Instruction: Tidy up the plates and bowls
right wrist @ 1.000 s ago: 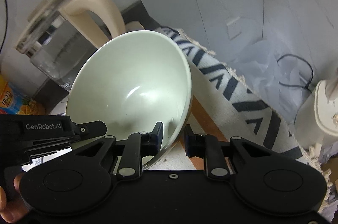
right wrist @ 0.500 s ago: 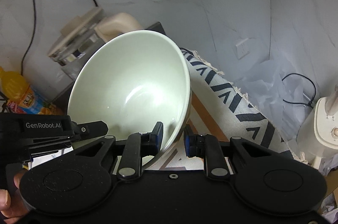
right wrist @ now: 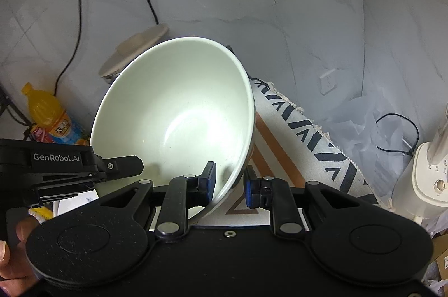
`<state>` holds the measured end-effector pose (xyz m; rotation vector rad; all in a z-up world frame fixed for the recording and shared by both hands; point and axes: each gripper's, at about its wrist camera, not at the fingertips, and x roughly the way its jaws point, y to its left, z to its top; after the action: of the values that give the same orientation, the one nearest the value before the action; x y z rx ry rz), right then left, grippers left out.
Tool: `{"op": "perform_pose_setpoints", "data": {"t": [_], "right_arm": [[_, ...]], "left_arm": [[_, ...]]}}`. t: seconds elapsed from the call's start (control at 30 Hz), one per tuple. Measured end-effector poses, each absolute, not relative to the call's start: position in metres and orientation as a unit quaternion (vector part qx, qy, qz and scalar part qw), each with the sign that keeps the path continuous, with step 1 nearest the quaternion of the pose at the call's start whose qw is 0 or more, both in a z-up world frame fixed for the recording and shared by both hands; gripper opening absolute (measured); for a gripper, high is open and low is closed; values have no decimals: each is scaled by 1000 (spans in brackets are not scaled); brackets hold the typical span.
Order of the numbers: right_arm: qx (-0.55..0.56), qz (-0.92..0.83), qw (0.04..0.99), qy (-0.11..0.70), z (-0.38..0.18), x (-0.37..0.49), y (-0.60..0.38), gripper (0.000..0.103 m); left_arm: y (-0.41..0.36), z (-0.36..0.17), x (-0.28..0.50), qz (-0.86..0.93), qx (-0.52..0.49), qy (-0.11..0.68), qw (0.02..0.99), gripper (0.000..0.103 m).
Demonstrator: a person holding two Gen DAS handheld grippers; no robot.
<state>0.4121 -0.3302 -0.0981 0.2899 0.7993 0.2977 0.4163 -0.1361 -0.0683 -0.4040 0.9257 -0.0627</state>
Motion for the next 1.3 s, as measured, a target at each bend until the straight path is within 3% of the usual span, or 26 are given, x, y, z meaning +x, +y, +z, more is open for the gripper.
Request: {"op": "perform_pose_setpoints", "data": {"t": [0.53,1.3], "right_arm": [[122,178,903,372,-79,369,-325,21],[34,238,882,406,-87,324,-293,21]], "left_arm": [[-128,-40,361,-20,-192,423,885,11],[-101,-51,297,2,-212,440,872,11]]}}
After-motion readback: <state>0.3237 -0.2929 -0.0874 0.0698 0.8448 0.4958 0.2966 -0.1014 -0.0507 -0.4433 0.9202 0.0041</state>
